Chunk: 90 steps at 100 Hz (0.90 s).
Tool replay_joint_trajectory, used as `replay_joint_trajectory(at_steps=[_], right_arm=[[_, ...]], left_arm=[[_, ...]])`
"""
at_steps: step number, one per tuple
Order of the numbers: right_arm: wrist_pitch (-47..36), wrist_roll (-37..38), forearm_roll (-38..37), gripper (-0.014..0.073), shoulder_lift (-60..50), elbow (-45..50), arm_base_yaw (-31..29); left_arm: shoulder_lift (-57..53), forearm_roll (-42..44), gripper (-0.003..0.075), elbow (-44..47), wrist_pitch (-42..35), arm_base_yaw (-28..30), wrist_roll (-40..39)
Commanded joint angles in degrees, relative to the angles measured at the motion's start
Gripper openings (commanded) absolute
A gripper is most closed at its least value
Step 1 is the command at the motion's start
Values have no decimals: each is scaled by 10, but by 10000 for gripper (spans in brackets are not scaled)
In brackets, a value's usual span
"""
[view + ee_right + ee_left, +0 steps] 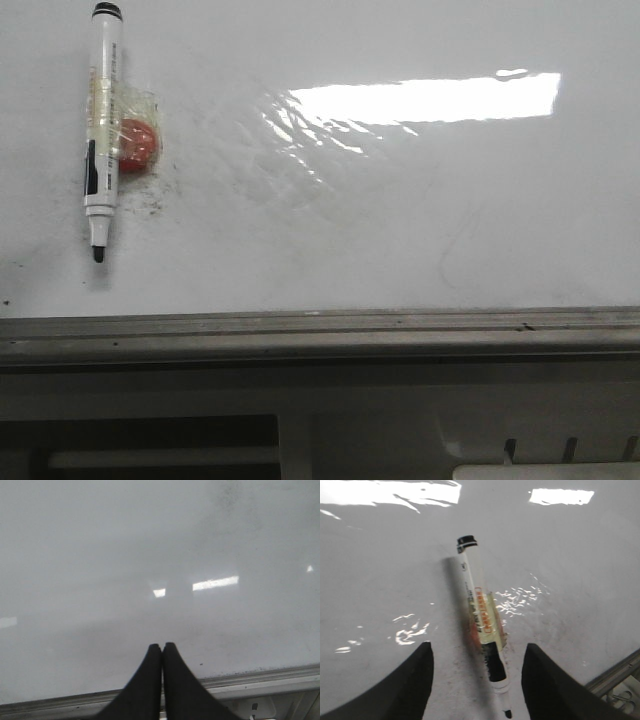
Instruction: Write number 8 on whiteboard
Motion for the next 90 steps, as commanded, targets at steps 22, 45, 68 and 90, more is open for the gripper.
replay_joint_trajectory(at_steps=[22,45,68,90], right_arm=[[-46,-2,-1,-63,10,-21,0],[-46,-2,-1,-63,10,-21,0],[-46,-2,-1,-63,10,-21,0],[-49,-2,-8,-63,10,-21,2]], left_arm=[[110,1,368,-54,-98,-19,-7],[170,9,368,-64,-106,-19,-7],[193,11,368,-64,-109,-19,-11],[212,11,234,-64,-109,-19,-11]])
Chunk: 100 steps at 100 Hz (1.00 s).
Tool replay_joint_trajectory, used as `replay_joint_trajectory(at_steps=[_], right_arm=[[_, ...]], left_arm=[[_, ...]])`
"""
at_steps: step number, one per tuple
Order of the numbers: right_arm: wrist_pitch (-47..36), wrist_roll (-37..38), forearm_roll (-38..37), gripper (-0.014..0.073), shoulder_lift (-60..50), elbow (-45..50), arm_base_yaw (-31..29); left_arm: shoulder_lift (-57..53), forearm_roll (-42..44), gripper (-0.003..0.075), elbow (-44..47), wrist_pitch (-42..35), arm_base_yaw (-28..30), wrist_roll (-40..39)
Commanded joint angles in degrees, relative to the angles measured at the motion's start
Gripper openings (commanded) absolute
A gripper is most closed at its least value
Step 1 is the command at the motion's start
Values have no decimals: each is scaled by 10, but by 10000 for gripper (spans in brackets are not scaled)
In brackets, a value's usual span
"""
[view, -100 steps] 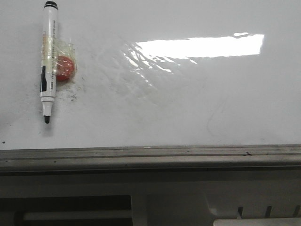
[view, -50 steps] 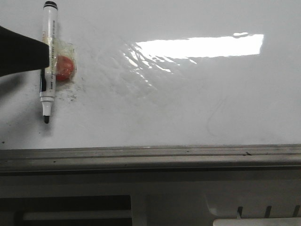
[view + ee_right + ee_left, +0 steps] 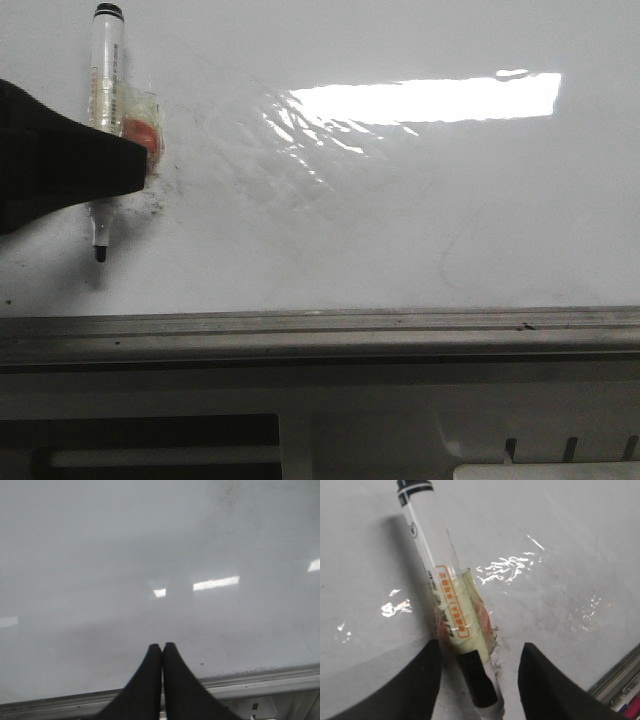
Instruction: Write number 8 on whiteboard
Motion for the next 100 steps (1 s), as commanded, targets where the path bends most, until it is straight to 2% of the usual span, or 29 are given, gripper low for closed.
replay_joint_trajectory(at_steps=[1,15,29,40,57,62,87,100], right_arm=[[-48,-2,-8,-63,10,-21,5],[-56,-2,-23,-63,11,-21,46],[-55,-4,-23,-63,40,-21,116],[-55,-41,-19,-27,81,-25,173],[-49,-72,12,224,172,-66,277],[-49,-81,13,266,198,-84,310],[-66,-85,11,272,328,-203,482],[-92,-81,18,272,390,-251,542]], left_arm=[[3,-8,223,-16,-26,-3,-7],[3,-8,-24,-16,-7,-3,-7],[3,-6,-20,-16,7,-6,-7],[2,47,-20,-16,-1,-6,-7],[-19,142,-20,-16,-5,-28,-7],[-25,167,-20,-16,-5,-35,-7],[-26,280,-20,-20,-6,-57,-7],[-26,313,-20,-22,-34,-57,-7]])
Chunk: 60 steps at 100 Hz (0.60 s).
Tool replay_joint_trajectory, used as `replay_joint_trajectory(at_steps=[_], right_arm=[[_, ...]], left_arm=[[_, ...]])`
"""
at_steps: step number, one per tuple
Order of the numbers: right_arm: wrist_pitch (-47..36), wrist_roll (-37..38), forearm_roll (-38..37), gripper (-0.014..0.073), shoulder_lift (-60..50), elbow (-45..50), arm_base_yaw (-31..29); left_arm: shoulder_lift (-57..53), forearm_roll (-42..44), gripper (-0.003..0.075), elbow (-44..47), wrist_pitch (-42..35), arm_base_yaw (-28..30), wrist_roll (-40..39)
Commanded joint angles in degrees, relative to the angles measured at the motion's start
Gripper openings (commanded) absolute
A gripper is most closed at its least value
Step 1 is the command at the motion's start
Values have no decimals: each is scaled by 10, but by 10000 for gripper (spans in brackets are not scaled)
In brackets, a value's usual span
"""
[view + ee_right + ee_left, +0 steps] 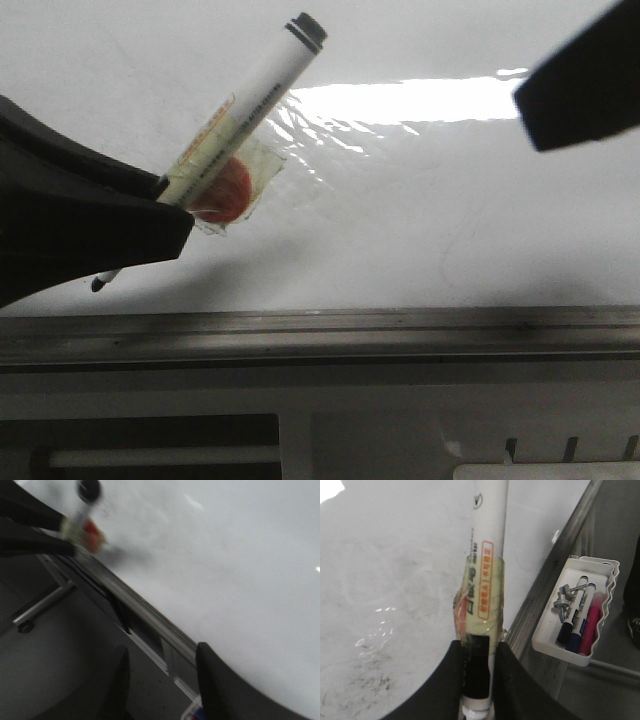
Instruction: Write number 8 on whiteboard
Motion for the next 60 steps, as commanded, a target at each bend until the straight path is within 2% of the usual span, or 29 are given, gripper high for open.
replay_joint_trajectory(at_steps=[1,21,49,60], right_arm=[[-52,-4,4,272,36,-50,36],[-56,-4,9,272,111,-108,52],[-65,-4,12,271,168,-138,52],[-71,-3,14,225,176,-138,52]], left_arm=[[-10,11,-20,-20,-61,-6,-6],[-10,60,-20,-20,-87,-6,-6],[-10,63,-20,-20,-117,-6,-6],[-10,65,-20,-20,-118,-6,-6]])
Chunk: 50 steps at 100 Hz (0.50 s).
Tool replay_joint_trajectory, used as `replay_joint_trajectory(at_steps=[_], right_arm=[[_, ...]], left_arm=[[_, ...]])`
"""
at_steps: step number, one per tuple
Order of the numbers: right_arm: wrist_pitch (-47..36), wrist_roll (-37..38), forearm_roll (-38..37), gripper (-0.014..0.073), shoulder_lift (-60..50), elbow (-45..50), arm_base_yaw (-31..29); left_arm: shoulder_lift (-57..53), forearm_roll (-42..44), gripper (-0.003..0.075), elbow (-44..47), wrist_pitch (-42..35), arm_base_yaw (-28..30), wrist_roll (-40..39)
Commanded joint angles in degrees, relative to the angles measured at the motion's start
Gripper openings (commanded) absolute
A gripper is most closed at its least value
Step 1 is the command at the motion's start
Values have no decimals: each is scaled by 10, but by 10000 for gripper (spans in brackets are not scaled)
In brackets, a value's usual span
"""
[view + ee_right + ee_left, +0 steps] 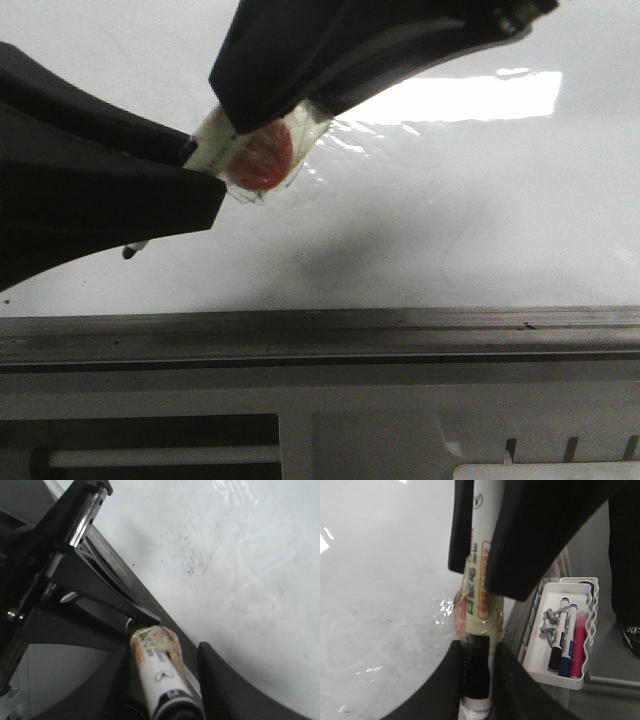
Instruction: Write number 8 on whiteboard
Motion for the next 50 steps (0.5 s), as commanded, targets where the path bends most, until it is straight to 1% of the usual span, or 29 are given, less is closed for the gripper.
replay_joint_trajectory(at_steps=[1,8,18,22,38,45,50], right_arm=[[-48,-3,3,218,-4,-19,0],[-64,-3,7,135,-4,-19,0],[-68,-3,7,-26,-4,-19,0],[-65,-3,8,-73,-4,-19,0],[-65,-1,10,-69,-4,-19,0],[-65,-1,10,-69,-4,-19,0],[-65,-1,10,-69,-4,-19,0]], left_arm=[[-10,-6,-20,-19,-47,-6,-6],[-10,14,-20,-19,-47,-6,-6],[-10,31,-20,-19,-47,-6,-6],[-10,32,-20,-19,-47,-6,-6],[-10,32,-13,-19,-47,-6,-6],[-10,32,50,-19,-46,-6,-6],[-10,29,140,-19,-46,-6,-6]])
